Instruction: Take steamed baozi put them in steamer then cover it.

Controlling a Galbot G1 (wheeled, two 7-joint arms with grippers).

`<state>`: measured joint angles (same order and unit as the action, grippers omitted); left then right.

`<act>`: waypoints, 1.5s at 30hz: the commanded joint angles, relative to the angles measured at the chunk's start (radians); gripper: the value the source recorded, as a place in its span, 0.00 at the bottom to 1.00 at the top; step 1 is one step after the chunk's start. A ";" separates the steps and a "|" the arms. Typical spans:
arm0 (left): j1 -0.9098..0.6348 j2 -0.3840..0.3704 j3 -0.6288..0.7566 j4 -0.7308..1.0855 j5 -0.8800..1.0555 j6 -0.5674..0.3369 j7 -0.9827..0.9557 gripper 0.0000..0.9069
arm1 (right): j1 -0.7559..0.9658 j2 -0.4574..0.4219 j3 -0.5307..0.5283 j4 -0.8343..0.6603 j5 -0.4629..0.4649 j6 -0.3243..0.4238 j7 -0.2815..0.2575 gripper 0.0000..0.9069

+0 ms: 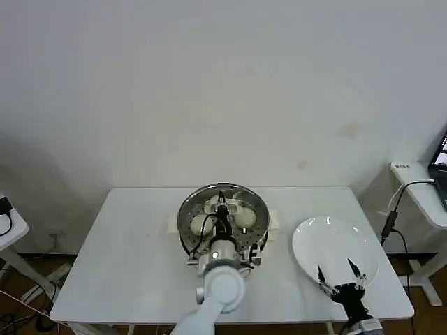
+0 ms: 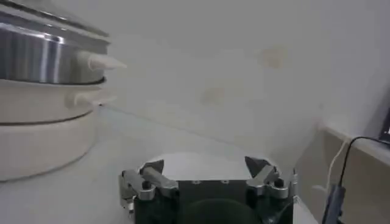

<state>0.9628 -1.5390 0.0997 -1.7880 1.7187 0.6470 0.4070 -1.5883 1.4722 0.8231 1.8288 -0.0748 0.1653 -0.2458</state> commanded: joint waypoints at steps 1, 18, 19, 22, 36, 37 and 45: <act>-0.004 -0.006 -0.004 0.012 0.008 -0.002 -0.002 0.00 | -0.001 0.002 -0.006 -0.001 -0.002 0.002 -0.001 1.00; -0.001 -0.017 -0.007 0.024 0.007 -0.003 -0.006 0.00 | 0.003 0.003 -0.019 -0.008 -0.004 0.003 -0.001 1.00; -0.002 -0.017 -0.007 0.024 0.007 -0.004 -0.006 0.00 | 0.003 0.003 -0.019 -0.008 -0.004 0.003 -0.001 1.00; -0.004 -0.020 -0.006 0.028 0.006 -0.004 -0.008 0.00 | 0.003 0.005 -0.022 -0.008 -0.006 0.003 -0.002 1.00; 0.003 -0.038 -0.014 0.032 -0.020 -0.002 -0.032 1.00 | 0.001 0.004 -0.031 -0.009 -0.009 0.006 -0.004 1.00; 0.004 -0.037 -0.014 0.030 -0.019 -0.002 -0.033 1.00 | 0.000 0.005 -0.032 -0.009 -0.010 0.007 -0.003 1.00; 0.016 -0.023 -0.016 -0.009 -0.024 -0.002 -0.029 1.00 | -0.004 0.006 -0.033 -0.007 -0.014 0.008 -0.004 1.00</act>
<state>0.9751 -1.5667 0.0835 -1.7711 1.7044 0.6440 0.3795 -1.5925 1.4770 0.7907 1.8196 -0.0864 0.1731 -0.2500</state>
